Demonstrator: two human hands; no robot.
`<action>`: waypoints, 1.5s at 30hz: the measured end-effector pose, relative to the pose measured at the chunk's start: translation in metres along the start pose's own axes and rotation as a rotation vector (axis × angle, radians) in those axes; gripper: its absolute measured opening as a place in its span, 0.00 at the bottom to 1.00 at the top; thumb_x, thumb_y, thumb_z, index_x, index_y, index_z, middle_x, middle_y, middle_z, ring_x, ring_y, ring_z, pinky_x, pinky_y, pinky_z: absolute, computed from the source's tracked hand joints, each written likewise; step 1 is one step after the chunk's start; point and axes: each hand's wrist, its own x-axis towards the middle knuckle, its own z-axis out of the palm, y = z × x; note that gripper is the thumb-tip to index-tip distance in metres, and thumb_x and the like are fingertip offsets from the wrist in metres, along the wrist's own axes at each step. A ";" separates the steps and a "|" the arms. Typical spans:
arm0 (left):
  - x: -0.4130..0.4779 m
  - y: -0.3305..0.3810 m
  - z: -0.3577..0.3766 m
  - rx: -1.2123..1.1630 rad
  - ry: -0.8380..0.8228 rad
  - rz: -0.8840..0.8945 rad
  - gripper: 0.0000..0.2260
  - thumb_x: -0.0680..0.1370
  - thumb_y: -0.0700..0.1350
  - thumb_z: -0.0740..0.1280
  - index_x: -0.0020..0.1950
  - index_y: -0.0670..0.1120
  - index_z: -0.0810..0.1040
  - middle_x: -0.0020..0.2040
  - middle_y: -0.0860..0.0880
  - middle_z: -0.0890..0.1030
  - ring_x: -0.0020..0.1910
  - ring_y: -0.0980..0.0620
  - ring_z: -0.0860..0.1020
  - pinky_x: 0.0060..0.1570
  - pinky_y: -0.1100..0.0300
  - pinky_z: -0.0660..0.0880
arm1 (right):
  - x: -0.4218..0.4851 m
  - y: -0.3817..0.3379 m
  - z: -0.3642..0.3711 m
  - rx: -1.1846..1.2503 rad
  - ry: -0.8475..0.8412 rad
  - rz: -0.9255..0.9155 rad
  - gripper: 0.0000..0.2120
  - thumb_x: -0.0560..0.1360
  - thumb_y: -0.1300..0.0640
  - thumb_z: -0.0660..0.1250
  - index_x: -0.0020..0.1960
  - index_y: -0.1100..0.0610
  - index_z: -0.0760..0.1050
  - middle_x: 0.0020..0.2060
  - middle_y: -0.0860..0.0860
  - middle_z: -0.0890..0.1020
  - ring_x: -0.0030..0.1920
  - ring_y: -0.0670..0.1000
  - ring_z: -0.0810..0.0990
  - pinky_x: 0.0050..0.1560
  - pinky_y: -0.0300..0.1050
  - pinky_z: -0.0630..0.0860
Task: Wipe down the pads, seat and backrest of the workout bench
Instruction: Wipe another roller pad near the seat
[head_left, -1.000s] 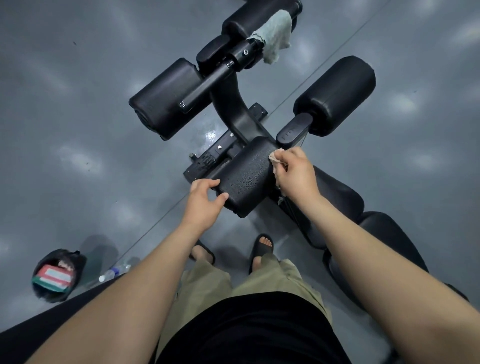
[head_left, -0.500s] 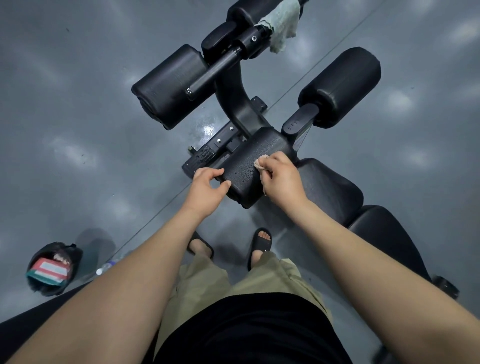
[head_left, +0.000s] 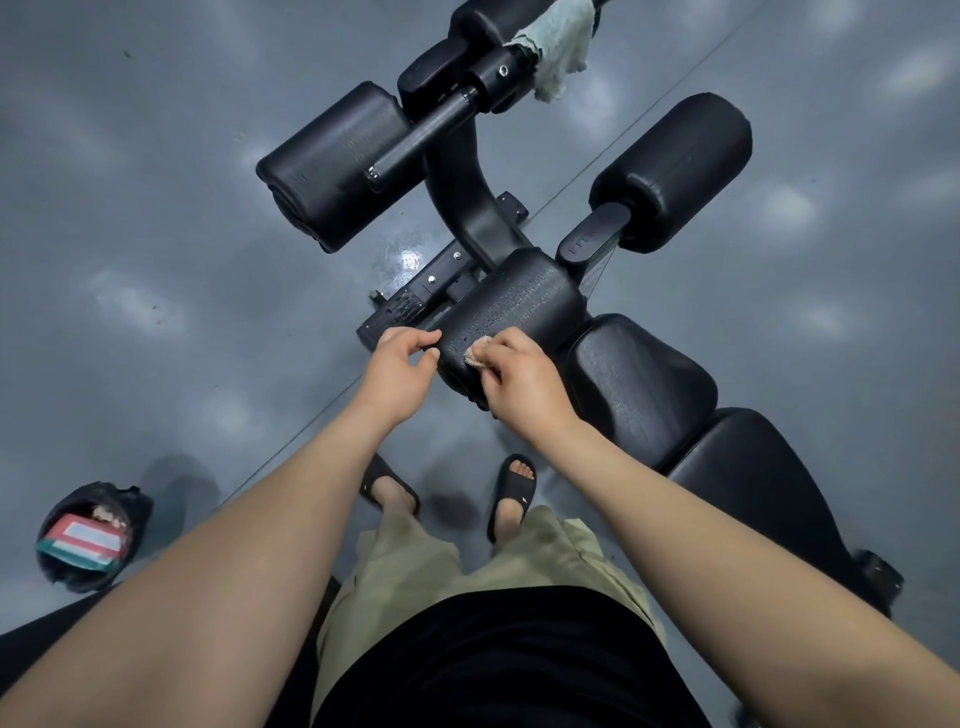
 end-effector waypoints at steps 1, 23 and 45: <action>0.001 0.000 -0.001 0.009 -0.006 0.003 0.11 0.80 0.38 0.67 0.61 0.45 0.82 0.60 0.47 0.75 0.60 0.49 0.78 0.70 0.54 0.69 | -0.001 0.000 0.001 -0.001 -0.004 -0.001 0.11 0.70 0.70 0.70 0.51 0.61 0.84 0.45 0.54 0.80 0.47 0.59 0.81 0.52 0.46 0.79; -0.002 0.003 0.001 0.012 0.008 -0.007 0.11 0.80 0.38 0.67 0.61 0.45 0.81 0.59 0.48 0.73 0.57 0.47 0.80 0.67 0.58 0.72 | -0.012 -0.003 -0.018 0.005 -0.031 -0.124 0.11 0.73 0.67 0.65 0.54 0.60 0.81 0.47 0.55 0.77 0.49 0.58 0.78 0.56 0.50 0.77; -0.022 0.003 0.013 0.000 0.013 0.062 0.10 0.80 0.45 0.69 0.62 0.48 0.77 0.64 0.55 0.69 0.72 0.56 0.66 0.72 0.48 0.67 | 0.070 0.042 -0.075 -0.030 0.096 0.305 0.10 0.82 0.58 0.63 0.59 0.58 0.81 0.55 0.53 0.75 0.45 0.42 0.76 0.48 0.20 0.64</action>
